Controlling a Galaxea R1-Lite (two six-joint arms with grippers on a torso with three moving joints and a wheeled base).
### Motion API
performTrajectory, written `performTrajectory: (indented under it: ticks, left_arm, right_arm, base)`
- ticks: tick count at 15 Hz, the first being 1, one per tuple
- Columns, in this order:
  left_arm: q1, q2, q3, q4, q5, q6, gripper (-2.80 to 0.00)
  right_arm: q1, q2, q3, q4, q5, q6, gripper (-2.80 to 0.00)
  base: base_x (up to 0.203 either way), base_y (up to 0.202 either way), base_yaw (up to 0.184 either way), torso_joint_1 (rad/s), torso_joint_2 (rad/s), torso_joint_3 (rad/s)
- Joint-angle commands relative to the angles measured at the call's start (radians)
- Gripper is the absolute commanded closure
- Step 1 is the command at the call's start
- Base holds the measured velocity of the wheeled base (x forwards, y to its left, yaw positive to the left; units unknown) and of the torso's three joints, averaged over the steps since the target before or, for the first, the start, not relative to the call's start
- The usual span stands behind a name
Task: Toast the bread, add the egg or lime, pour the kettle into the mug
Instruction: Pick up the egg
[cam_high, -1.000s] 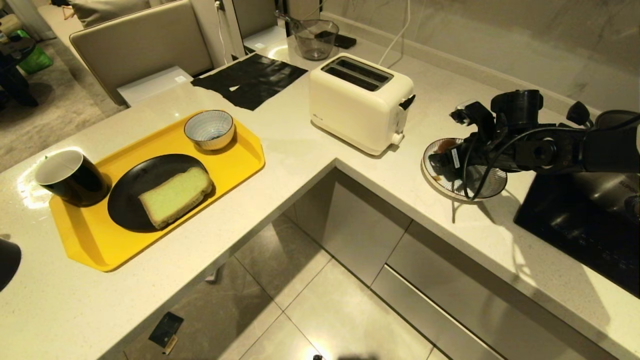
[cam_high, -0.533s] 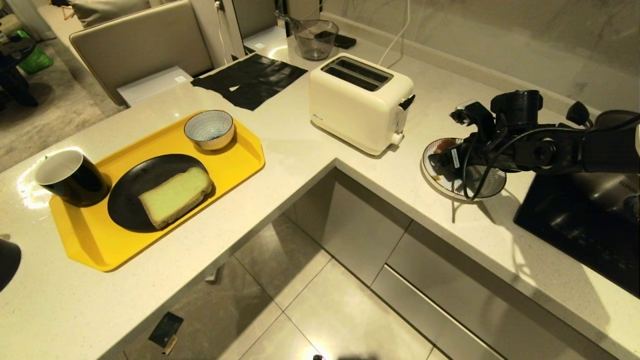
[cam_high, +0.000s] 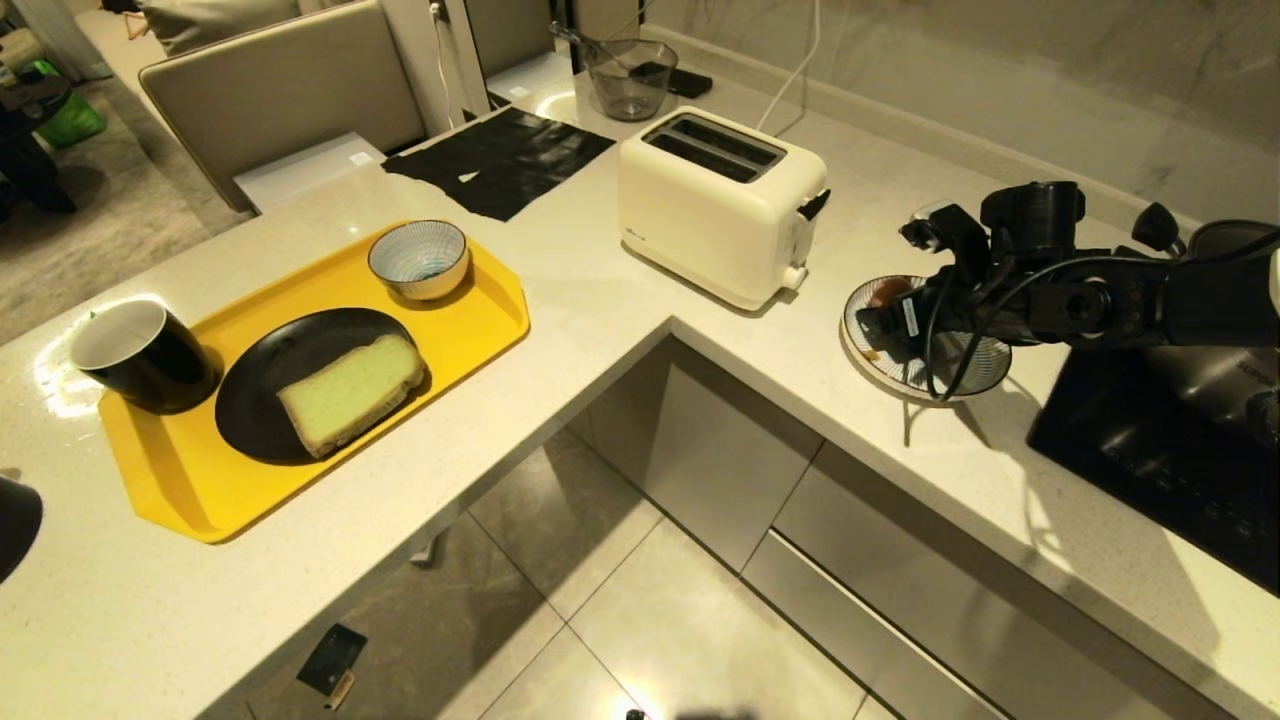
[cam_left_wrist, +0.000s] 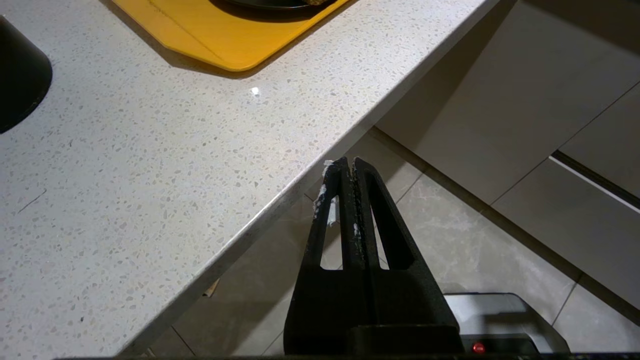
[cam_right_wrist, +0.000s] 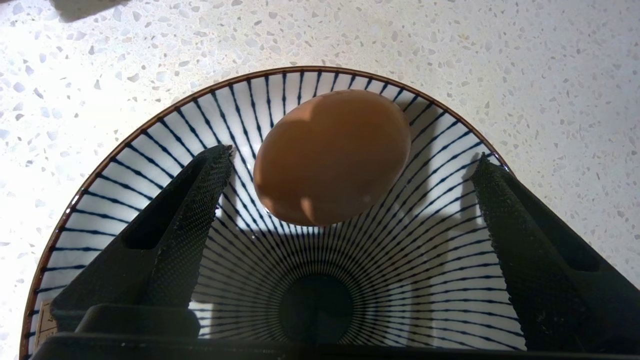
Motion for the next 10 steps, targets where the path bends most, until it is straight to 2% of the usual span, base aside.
performTrajectory:
  ticks: [1,5,6,7,10]
  left_arm:
    - [0.001,0.001,0.000,0.000,0.001,0.000,0.00]
    - [0.000,0.001,0.000,0.000,0.001,0.000,0.00]
    - [0.000,0.001,0.000,0.000,0.001,0.000,0.00]
    - [0.000,0.001,0.000,0.000,0.001,0.000,0.00]
    - [0.001,0.001,0.000,0.000,0.001,0.000,0.00]
  right_arm:
    - [0.000,0.007,-0.002,-0.001,0.001,-0.001,-2.80]
    - [-0.002,0.007,-0.004,-0.001,0.001,-0.001,-2.80]
    - [-0.002,0.007,-0.004,-0.001,0.001,-0.001,-2.66]
    - [-0.001,0.009,-0.004,-0.001,0.001,-0.001,0.00]
    - [-0.001,0.007,-0.005,-0.002,0.004,-0.001,0.00]
  base:
    - [0.000,0.000,0.000,0.000,0.00,0.000]
    - [0.000,0.000,0.000,0.000,0.00,0.000]
    - [0.000,0.000,0.000,0.000,0.00,0.000]
    - [0.000,0.000,0.000,0.000,0.00,0.000]
    - [0.000,0.000,0.000,0.000,0.00,0.000]
